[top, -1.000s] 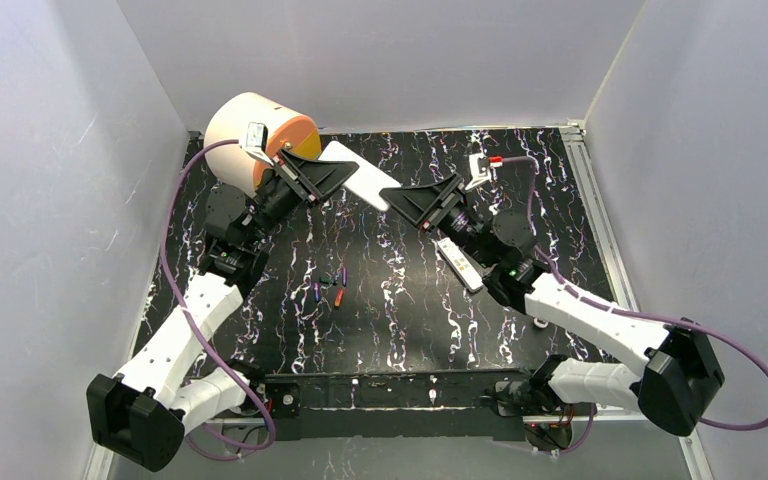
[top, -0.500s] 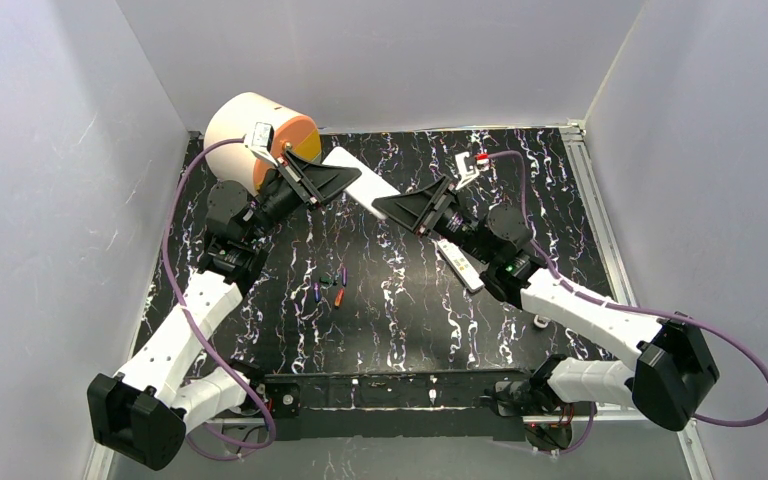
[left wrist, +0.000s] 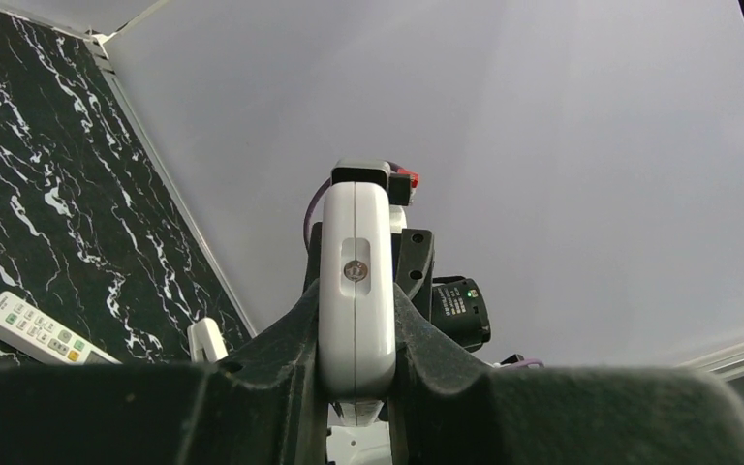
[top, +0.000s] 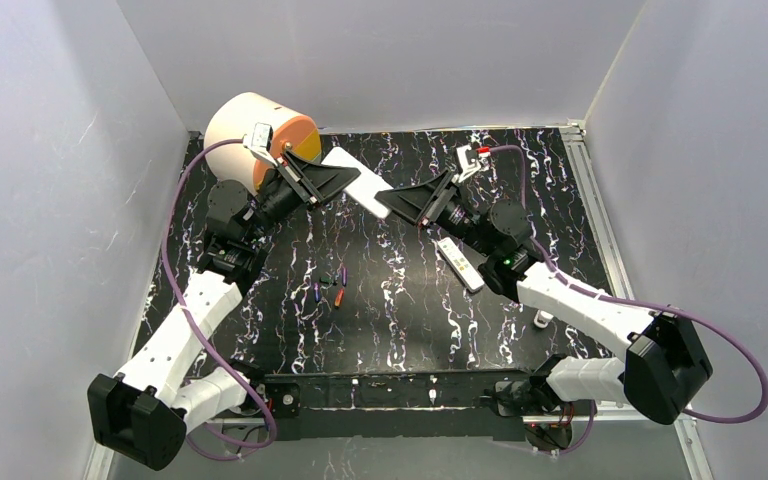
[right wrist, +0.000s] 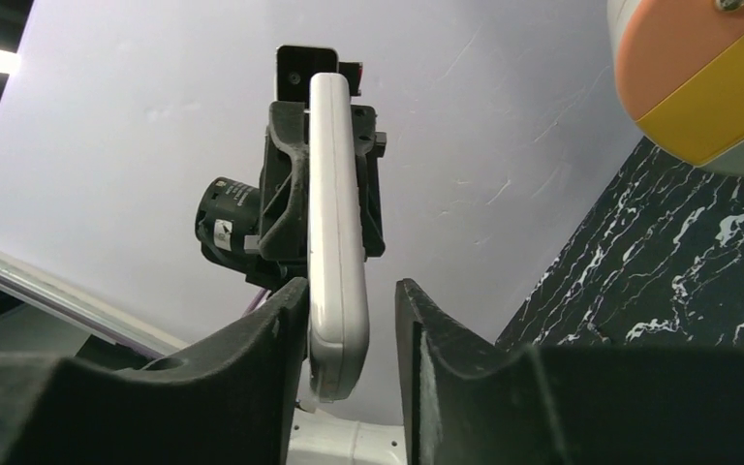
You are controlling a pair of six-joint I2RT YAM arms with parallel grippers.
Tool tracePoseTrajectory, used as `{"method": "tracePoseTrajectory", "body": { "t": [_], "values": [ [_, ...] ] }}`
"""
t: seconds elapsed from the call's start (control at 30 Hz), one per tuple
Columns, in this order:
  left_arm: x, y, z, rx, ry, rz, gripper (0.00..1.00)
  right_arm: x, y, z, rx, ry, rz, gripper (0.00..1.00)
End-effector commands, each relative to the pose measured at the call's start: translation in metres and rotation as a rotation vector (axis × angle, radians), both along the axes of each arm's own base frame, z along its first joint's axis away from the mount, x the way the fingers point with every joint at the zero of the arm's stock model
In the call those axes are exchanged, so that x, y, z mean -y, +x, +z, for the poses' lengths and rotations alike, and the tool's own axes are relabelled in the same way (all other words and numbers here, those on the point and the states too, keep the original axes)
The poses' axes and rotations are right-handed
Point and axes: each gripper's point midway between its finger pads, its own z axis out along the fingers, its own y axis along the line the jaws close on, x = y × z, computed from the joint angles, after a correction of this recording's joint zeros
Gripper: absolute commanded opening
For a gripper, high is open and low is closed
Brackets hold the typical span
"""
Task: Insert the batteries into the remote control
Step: Remove the battery cover from the remote control.
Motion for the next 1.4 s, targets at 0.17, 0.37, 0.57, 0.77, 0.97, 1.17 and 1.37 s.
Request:
{"method": "tracePoseTrajectory", "body": {
  "t": [0.17, 0.37, 0.57, 0.77, 0.97, 1.17, 1.37],
  "values": [
    [-0.009, -0.002, 0.021, 0.054, -0.048, 0.049, 0.0, 0.013, -0.006, 0.007, 0.05, 0.047, 0.001, 0.28],
    [-0.016, 0.004, 0.022, 0.028, -0.078, 0.097, 0.0, 0.021, -0.013, 0.01, 0.136, 0.067, 0.011, 0.21],
    [-0.017, 0.009, 0.015, 0.014, -0.073, 0.109, 0.0, 0.021, -0.012, 0.01, 0.127, 0.081, 0.034, 0.24],
    [-0.012, 0.014, -0.005, -0.01, -0.035, 0.097, 0.0, 0.01, 0.007, -0.001, -0.008, 0.008, 0.015, 0.45],
    [-0.009, 0.018, -0.016, -0.034, -0.02, 0.089, 0.0, 0.006, 0.02, -0.012, -0.096, -0.031, -0.014, 0.62],
    [-0.01, 0.021, -0.018, 0.001, 0.011, 0.107, 0.0, 0.006, 0.018, -0.021, -0.153, -0.079, -0.009, 0.53],
    [-0.011, 0.023, -0.022, 0.032, 0.045, 0.122, 0.0, 0.014, 0.019, -0.037, -0.205, -0.173, -0.063, 0.5]
  ]
}}
